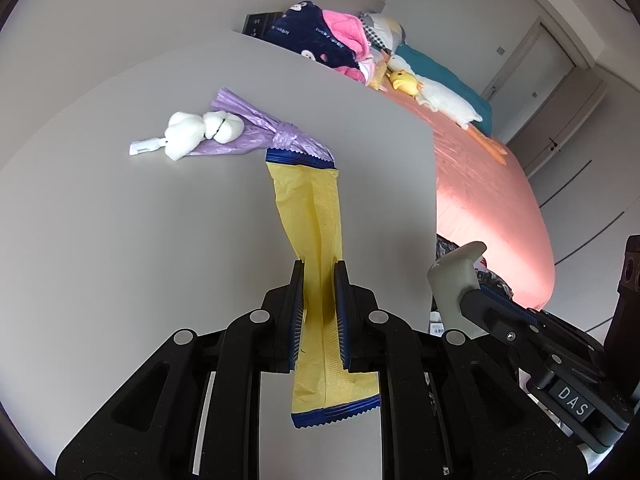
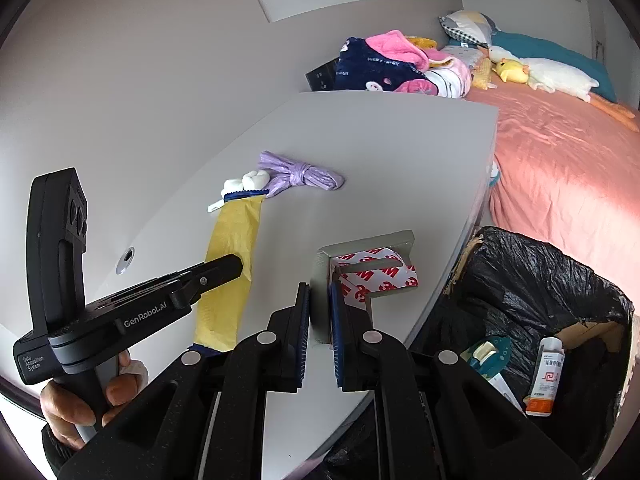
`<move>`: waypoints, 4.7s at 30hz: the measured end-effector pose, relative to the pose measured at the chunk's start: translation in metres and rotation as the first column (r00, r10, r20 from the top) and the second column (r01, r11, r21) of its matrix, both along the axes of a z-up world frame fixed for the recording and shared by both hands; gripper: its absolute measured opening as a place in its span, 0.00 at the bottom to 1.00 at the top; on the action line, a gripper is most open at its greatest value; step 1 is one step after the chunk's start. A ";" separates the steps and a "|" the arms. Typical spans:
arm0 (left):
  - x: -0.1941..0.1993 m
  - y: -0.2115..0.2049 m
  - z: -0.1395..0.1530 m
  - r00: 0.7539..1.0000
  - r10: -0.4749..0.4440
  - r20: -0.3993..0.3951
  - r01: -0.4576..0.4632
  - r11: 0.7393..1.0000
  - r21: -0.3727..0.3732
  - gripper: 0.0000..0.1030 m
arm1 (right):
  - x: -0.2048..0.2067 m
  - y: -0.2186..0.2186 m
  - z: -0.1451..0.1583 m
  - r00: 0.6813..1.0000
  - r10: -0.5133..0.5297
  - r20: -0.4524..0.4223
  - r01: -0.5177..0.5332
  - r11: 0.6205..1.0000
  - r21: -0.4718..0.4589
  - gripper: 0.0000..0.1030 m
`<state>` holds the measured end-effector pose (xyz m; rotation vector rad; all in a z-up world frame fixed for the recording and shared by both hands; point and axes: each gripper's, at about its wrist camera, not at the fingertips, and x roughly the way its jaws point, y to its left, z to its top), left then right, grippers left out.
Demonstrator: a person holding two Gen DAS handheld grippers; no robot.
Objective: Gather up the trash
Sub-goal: 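Carry the wrapper and patterned box over the trash bag and release both, then move both tools back toward the desk, then move both open tools over the plush toy and purple bag on the desk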
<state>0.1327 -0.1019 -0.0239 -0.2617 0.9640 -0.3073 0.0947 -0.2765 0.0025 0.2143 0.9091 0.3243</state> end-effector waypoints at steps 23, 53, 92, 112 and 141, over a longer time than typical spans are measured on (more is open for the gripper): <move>-0.034 -0.085 0.012 0.987 -0.155 0.042 0.154 0.988 0.024 0.13 | -0.034 -0.084 0.013 0.992 -0.123 0.035 0.122 0.992 0.042 0.11; -0.068 -0.194 0.021 0.927 -0.371 0.054 0.366 0.927 0.079 0.14 | -0.077 -0.185 0.026 0.957 -0.285 0.058 0.283 0.958 0.047 0.11; -0.059 -0.172 0.000 0.942 -0.335 -0.014 0.334 0.933 0.137 0.93 | -0.072 -0.200 0.006 0.934 -0.355 -0.041 0.357 0.933 0.054 0.78; -0.023 -0.090 -0.003 0.976 -0.217 0.015 0.211 0.962 0.174 0.93 | -0.024 -0.127 -0.002 0.966 -0.256 -0.019 0.257 0.965 0.051 0.78; 0.045 0.030 -0.013 0.998 -0.026 0.057 0.012 0.974 0.226 0.93 | 0.066 -0.023 -0.026 0.992 -0.117 -0.049 0.116 0.993 -0.021 0.78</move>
